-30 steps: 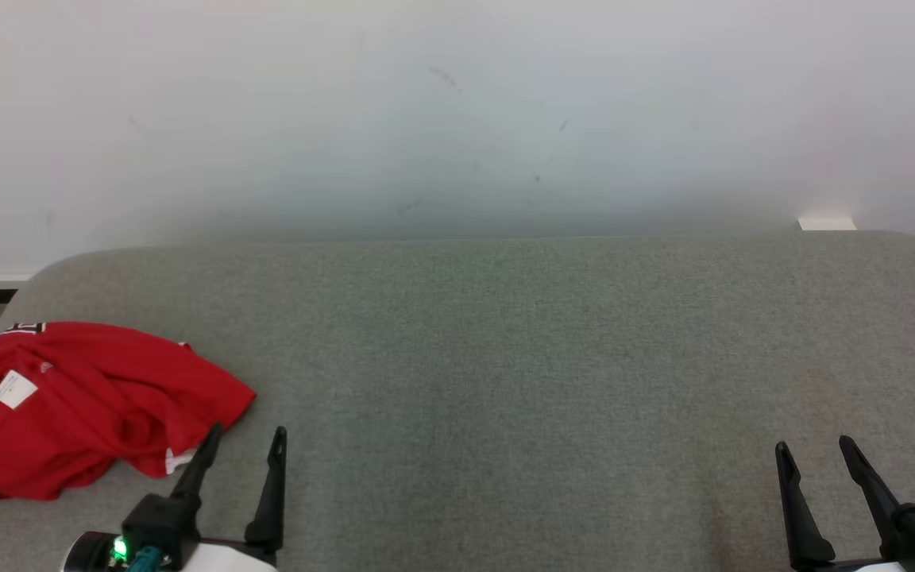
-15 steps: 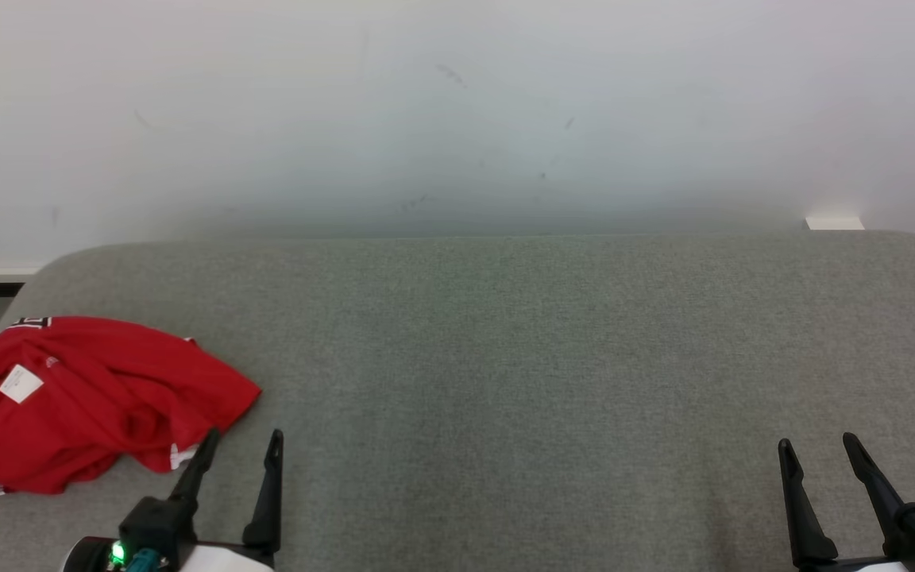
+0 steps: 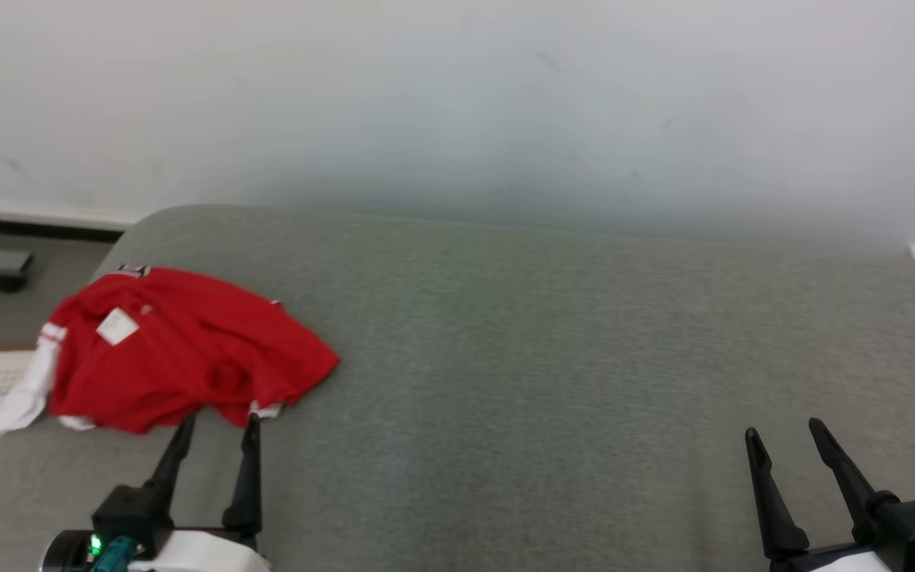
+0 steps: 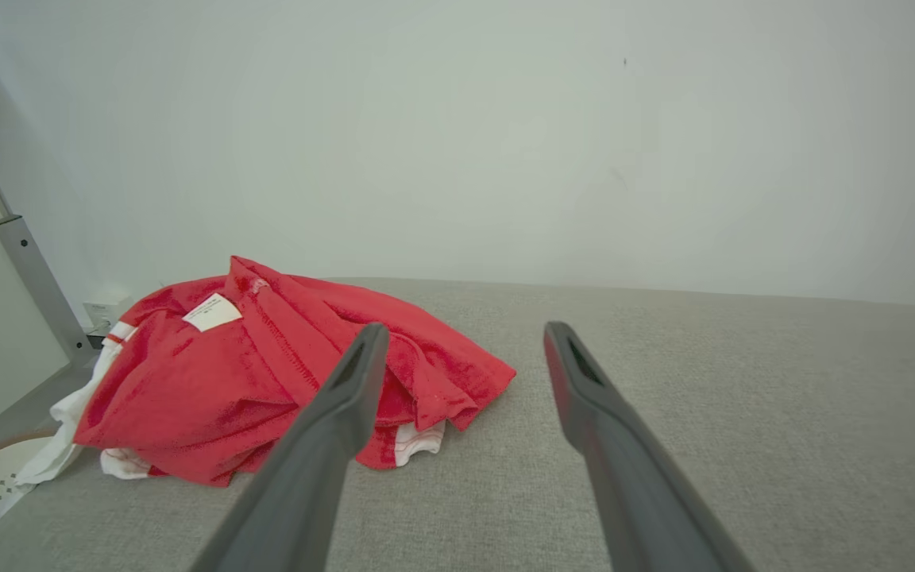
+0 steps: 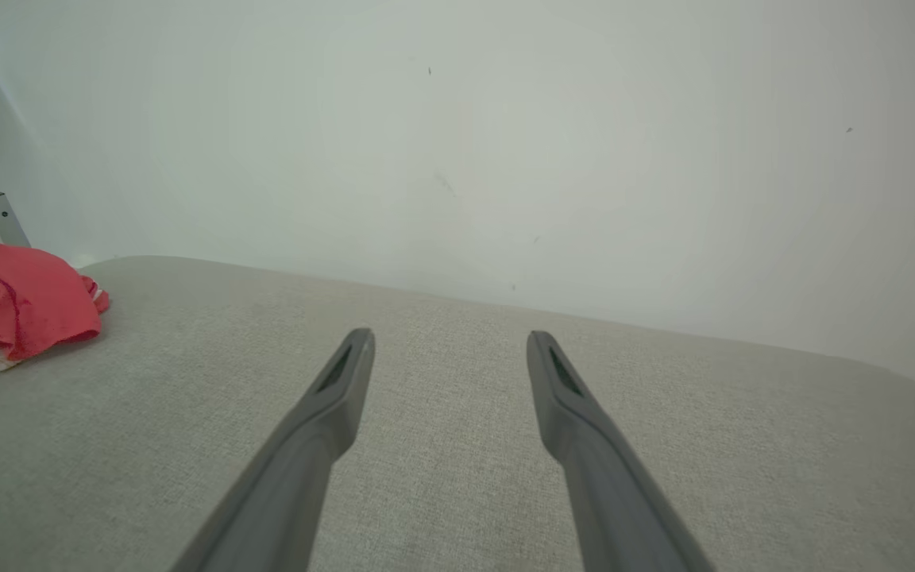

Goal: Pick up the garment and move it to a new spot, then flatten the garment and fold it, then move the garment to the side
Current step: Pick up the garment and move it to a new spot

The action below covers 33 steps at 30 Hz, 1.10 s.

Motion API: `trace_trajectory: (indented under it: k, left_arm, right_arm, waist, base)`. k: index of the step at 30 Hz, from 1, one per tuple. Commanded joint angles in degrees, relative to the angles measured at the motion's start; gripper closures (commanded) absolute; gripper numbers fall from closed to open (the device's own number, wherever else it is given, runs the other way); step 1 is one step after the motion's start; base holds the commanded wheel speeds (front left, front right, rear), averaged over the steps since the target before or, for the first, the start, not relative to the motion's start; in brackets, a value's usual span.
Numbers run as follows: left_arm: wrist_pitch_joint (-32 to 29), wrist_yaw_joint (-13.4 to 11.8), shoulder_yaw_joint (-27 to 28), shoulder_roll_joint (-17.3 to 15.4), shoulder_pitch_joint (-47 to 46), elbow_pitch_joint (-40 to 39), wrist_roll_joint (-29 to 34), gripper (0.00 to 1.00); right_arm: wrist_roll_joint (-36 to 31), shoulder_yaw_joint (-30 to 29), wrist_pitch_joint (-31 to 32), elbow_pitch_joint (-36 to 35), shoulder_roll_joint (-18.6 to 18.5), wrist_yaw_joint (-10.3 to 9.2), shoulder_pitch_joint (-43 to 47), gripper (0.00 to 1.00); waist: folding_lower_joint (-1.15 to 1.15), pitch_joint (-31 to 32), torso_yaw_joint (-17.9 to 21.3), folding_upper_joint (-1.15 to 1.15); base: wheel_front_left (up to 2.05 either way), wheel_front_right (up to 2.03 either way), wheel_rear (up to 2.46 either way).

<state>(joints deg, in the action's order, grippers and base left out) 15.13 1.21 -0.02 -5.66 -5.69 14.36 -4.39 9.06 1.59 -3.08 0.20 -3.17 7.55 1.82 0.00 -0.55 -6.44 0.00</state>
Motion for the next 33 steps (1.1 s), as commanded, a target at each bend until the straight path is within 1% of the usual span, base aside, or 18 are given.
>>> trace_trajectory:
  k: [1,6,7,12,17,22,27,30,33]
  left_arm:
    - [0.03,-0.14,0.8,-0.15,-0.61,-0.26,-0.26,0.0]
    - [0.03,-0.24,2.52,0.06,-0.59,-1.14,-0.34,0.0]
    - [0.03,-0.24,2.52,0.06,-0.59,-1.14,-0.34,0.0]
    - [0.03,-0.35,4.0,0.47,-0.21,-1.87,-0.46,0.0]
    - [0.03,0.22,4.51,0.85,0.07,-2.18,-0.22,0.0]
    - [0.03,0.39,4.65,1.38,-0.52,-2.36,0.28,0.0]
    - [0.03,0.78,4.85,1.63,-2.11,-2.31,0.38,0.0]
    - [0.03,1.25,4.83,1.49,-5.2,-1.7,0.61,0.0]
    - [0.03,1.61,4.84,0.93,-10.07,1.44,0.66,0.0]
  right_arm:
    - [0.3,0.44,0.18,-0.59,0.0,-0.12,-0.96,0.0]
    - [0.61,1.52,0.78,-1.65,-0.27,-0.12,-1.58,0.0]
    - [0.61,1.52,0.78,-1.65,-0.27,-0.12,-1.58,0.0]
    - [0.71,2.46,1.29,-2.8,-0.63,-0.12,-2.12,0.0]
    - [0.83,2.58,1.84,-3.64,-0.68,-0.12,-2.17,0.0]
    - [0.69,2.6,2.38,-4.45,-0.93,-0.12,-2.37,0.0]
    - [0.49,2.92,2.89,-5.48,-1.48,-0.12,-3.26,0.0]
    - [0.04,2.58,3.51,-6.92,-2.09,-0.12,-4.46,0.0]
    - [-0.37,2.22,4.54,-8.82,-3.25,-0.12,-6.11,0.0]
  waist:
    - [0.0,-1.01,-3.92,0.0]
    - [0.0,-1.65,-9.38,0.0]
    - [0.0,-1.65,-9.38,0.0]
    - [0.0,-2.11,-13.2,0.0]
    - [0.0,-2.26,-15.49,0.0]
    - [0.0,-2.98,-16.37,0.0]
    - [0.0,-5.07,-16.04,0.0]
    - [0.0,-8.05,-15.64,0.0]
    - [0.0,-12.21,-15.17,0.0]
  base:
    - [0.0,0.0,0.0]
    - [0.0,0.0,0.0]
    - [0.0,0.0,0.0]
    - [0.0,0.0,0.0]
    - [0.0,0.0,0.0]
    - [0.0,0.0,0.0]
    - [0.0,0.0,0.0]
    - [0.0,0.0,0.0]
    - [0.0,0.0,0.0]
